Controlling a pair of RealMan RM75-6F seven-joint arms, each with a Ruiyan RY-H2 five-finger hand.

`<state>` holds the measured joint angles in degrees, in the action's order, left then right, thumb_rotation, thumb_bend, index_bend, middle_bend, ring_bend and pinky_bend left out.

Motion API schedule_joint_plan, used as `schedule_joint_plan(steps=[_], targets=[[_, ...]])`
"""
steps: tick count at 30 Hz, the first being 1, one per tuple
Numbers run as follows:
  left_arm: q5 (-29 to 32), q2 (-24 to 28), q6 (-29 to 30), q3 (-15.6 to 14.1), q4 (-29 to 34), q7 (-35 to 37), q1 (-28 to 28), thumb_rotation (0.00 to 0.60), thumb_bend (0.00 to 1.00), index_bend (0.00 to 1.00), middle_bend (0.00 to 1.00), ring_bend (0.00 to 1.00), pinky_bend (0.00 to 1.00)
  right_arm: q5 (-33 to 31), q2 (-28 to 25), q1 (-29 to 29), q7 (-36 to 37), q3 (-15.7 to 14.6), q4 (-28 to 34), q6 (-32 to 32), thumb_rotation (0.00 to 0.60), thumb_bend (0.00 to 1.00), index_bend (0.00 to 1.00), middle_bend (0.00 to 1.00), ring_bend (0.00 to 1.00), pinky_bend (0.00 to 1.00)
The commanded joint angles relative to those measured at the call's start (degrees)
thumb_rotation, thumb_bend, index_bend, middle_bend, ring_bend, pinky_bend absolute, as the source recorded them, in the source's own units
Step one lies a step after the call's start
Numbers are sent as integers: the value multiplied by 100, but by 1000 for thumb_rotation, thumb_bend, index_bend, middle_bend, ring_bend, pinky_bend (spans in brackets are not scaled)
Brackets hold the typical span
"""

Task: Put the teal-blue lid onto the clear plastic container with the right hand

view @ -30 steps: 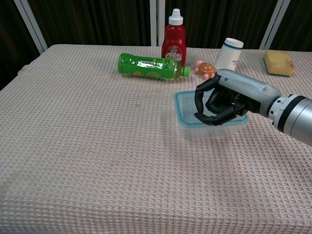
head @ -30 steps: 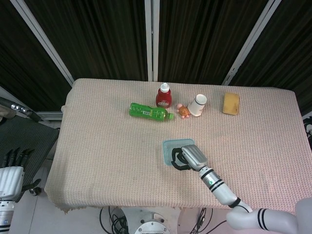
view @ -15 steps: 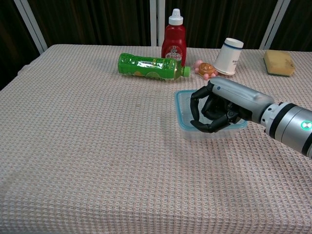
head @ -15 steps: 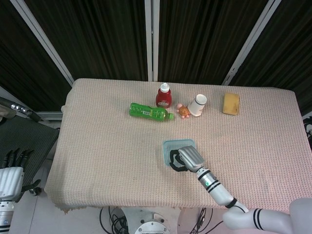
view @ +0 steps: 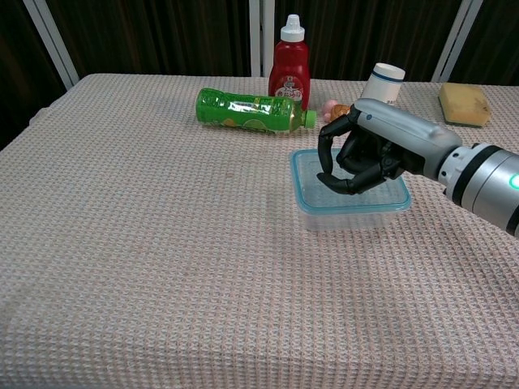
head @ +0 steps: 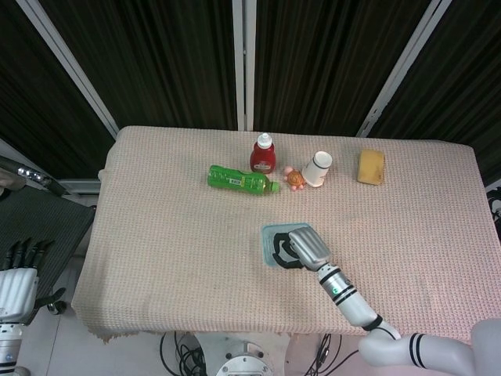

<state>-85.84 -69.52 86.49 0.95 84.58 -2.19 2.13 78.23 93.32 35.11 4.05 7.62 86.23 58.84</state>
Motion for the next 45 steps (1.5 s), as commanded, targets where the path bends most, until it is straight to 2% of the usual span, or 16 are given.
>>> schedule_joint_plan(steps=[1,8,14,25,30,37,45], targets=[[-2,10,0,0,29,-27,1,600,0,140,120,0,0,-86,87,193,-22,167,-85,-206,600,628,1000,931,880,998],[35,26,-1,-8,69,-55,-26,600,0,140,120,0,0,-440,530,592,-163,377,-649,-723,600,628,1000,931,878,998],[46,18,-7,-5,22,-7,-33,600,0,139,120,0,0,-531,768,655,-152,355,-1003,-806,600,628,1000,931,878,998],[21,-15,10,-14,-31,24,-45,600,0,139,120,0,0,-484,893,646,-66,277,-1201,-796,600,628,1000,931,878,998],[21,-14,29,-10,-30,27,-57,600,0,140,120,0,0,-303,731,526,78,296,-1006,-482,600,628,1000,931,878,998],[-10,-4,24,1,-9,4,-32,600,0,140,120,0,0,-34,209,189,82,190,-451,85,600,628,1000,931,877,998],[-32,-14,-2,-2,32,-53,-6,600,0,139,120,0,0,368,-153,-228,116,-446,11,323,600,628,1000,931,876,998]])
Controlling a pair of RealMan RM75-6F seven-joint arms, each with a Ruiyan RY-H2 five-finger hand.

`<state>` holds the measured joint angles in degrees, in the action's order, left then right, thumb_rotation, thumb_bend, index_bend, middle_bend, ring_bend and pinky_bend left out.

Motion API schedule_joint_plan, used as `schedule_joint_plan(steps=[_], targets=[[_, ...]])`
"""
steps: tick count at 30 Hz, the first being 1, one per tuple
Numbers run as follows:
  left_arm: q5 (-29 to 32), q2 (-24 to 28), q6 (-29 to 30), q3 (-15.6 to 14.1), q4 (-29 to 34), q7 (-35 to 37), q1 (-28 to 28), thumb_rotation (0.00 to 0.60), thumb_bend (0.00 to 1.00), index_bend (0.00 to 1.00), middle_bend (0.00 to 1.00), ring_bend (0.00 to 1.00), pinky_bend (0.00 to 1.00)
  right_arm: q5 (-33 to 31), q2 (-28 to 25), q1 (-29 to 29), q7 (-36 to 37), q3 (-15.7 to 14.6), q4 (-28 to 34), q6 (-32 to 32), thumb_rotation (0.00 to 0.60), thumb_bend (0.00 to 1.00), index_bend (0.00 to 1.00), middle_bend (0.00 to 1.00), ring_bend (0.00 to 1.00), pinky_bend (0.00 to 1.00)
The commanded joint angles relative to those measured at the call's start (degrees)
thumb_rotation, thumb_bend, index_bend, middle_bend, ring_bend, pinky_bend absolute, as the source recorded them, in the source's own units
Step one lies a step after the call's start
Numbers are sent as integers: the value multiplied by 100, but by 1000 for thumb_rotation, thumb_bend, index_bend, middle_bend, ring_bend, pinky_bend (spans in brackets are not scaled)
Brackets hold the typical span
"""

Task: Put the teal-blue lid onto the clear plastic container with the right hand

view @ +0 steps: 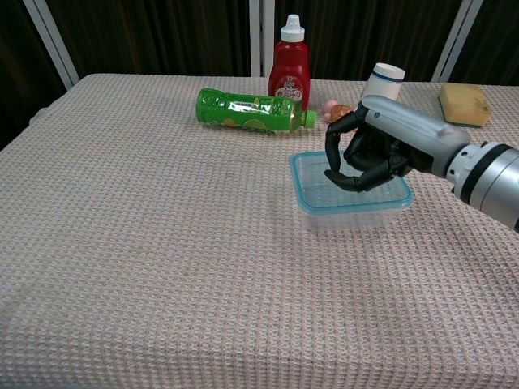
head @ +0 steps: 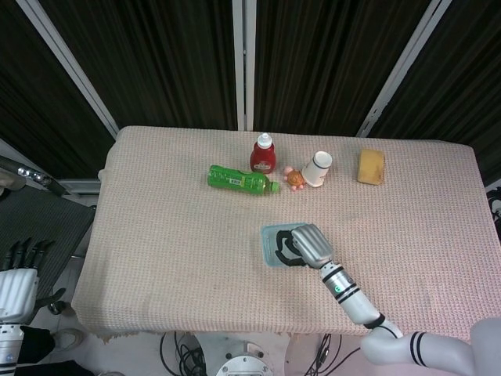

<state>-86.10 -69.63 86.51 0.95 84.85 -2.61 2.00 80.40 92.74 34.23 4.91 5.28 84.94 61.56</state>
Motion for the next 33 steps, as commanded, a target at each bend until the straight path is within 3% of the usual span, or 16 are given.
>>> schedule_joint_plan(steps=[1,5,33], targets=[[-8,-4,-8,-1,8,-17,10,600,0,139,120,0,0,191,-99,-162,45,-259,155,57,600,628,1000,931,876,998],[-9,-12,-12,0,20,-34,15,600,0,140,120,0,0,268,-40,-189,76,-354,98,0,600,628,1000,931,876,998],[41,-74,-78,2,-82,34,32,600,0,139,120,0,0,109,230,-195,92,-278,-298,-328,600,628,1000,931,876,998]])
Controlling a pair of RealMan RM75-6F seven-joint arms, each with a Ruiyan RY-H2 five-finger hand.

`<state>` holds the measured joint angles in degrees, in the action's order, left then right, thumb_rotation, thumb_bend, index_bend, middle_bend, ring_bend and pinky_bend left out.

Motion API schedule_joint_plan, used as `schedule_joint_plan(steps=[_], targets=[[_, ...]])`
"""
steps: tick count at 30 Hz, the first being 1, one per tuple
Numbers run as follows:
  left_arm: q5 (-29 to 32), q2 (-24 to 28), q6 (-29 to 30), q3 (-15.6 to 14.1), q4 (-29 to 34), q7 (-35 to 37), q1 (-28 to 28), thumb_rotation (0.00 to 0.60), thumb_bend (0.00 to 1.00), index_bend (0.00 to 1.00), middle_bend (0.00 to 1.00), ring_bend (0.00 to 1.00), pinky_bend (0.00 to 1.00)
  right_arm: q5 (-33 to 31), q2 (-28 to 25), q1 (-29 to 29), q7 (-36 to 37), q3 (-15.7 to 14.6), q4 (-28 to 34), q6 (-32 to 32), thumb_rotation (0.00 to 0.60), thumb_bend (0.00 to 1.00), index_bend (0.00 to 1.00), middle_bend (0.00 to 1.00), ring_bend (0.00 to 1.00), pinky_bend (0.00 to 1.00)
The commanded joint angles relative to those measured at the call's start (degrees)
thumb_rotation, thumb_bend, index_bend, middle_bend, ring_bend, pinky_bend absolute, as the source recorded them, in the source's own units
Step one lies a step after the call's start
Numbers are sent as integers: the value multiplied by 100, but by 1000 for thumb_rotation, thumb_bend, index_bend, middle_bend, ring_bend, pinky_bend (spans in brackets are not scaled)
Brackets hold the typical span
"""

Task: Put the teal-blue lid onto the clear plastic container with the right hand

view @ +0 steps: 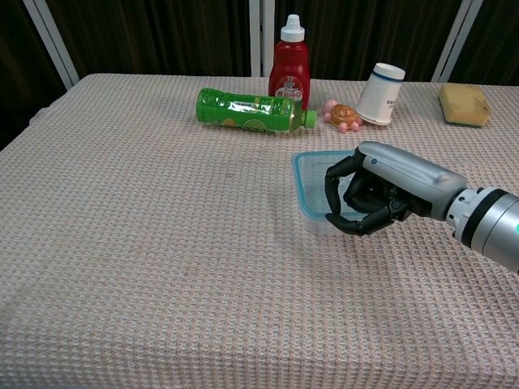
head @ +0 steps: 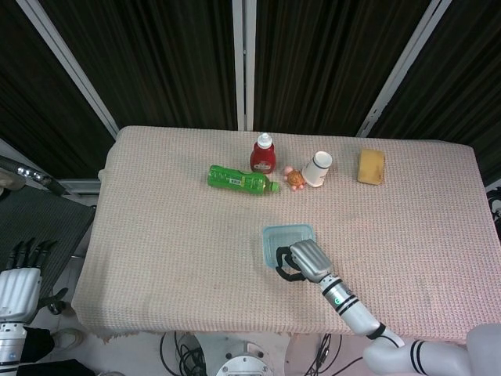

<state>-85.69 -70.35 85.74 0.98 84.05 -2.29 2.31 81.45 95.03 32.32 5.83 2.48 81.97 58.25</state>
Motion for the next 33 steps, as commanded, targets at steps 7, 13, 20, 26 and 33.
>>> schedule_joint_plan(steps=[7,13,20,26,33], targets=[[-8,6,27,3,-1,0,-7,600,0,139,120,0,0,188,-125,-47,85,112,171,292,600,628,1000,931,875,998],[-8,68,53,31,47,-14,2,600,0,140,120,0,0,356,-503,-178,-68,238,435,755,600,576,927,901,808,953],[-25,91,47,81,63,-4,58,600,0,140,120,0,0,-1,-1421,-776,-1486,293,875,1551,600,231,378,464,356,429],[-97,57,59,112,71,-59,126,600,0,139,120,0,0,-350,-2194,-1318,-1804,157,1217,1912,600,154,27,114,30,81],[-190,30,175,128,162,-223,141,600,0,139,120,0,0,-60,-2734,-1950,-1346,-201,1279,2440,600,153,0,0,0,0]])
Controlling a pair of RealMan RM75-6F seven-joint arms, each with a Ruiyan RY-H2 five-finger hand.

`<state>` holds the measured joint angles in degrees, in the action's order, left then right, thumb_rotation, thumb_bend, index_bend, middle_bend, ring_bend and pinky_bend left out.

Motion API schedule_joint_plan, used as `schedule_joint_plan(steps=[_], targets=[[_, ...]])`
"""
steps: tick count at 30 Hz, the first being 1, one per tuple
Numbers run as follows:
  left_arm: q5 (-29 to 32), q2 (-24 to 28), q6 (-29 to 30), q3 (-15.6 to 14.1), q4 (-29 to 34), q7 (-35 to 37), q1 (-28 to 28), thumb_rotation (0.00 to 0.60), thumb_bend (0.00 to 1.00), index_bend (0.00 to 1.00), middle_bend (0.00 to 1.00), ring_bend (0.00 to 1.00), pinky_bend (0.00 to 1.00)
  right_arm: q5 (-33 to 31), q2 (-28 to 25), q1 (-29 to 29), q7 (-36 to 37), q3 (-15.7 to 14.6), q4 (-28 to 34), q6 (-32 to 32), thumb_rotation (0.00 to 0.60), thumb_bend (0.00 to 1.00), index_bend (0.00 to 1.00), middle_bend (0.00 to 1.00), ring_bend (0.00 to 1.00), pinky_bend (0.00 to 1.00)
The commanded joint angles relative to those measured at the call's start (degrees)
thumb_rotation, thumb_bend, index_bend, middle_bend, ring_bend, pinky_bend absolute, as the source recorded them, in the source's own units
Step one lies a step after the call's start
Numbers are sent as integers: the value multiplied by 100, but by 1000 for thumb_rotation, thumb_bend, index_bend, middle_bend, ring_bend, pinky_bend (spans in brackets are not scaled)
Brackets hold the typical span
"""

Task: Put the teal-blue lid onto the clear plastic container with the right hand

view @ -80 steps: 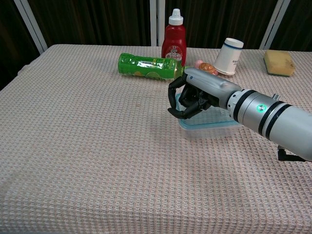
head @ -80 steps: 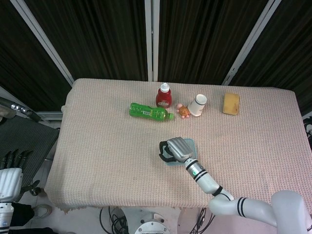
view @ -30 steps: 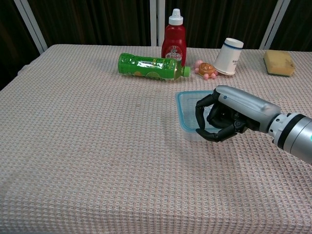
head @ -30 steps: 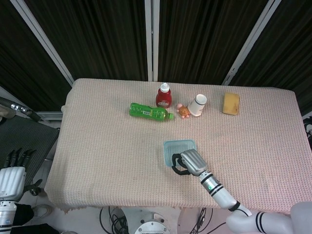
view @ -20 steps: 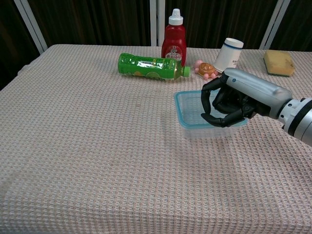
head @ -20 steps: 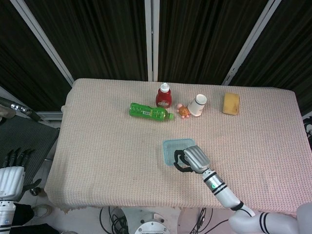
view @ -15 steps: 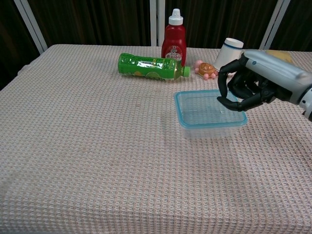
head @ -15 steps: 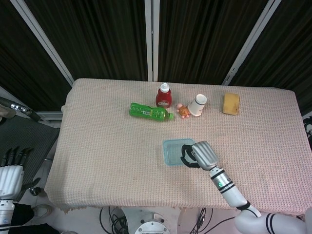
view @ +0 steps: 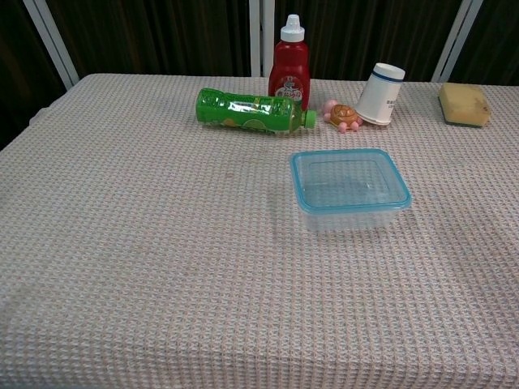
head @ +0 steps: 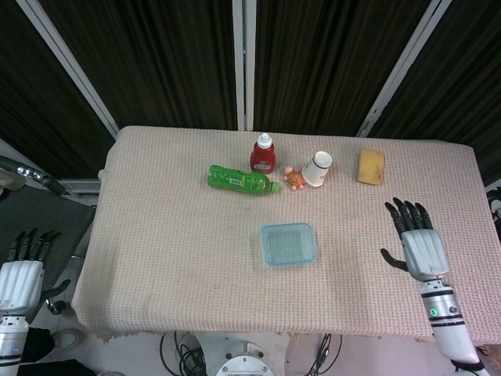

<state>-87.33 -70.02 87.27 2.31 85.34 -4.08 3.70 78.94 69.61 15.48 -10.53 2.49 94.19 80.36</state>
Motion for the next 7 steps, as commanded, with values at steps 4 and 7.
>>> schedule_joint_plan(steps=[4,7], targets=[[-58,-5,85,-22,116,-141,-22,600,0,140,120,0,0,529,-327,-578,649,-425,14,533,600,153,0,0,0,0],[-61,-4,114,-38,167,-191,-46,600,0,139,120,0,0,744,-294,-706,707,-479,-79,713,600,154,0,0,0,0]])
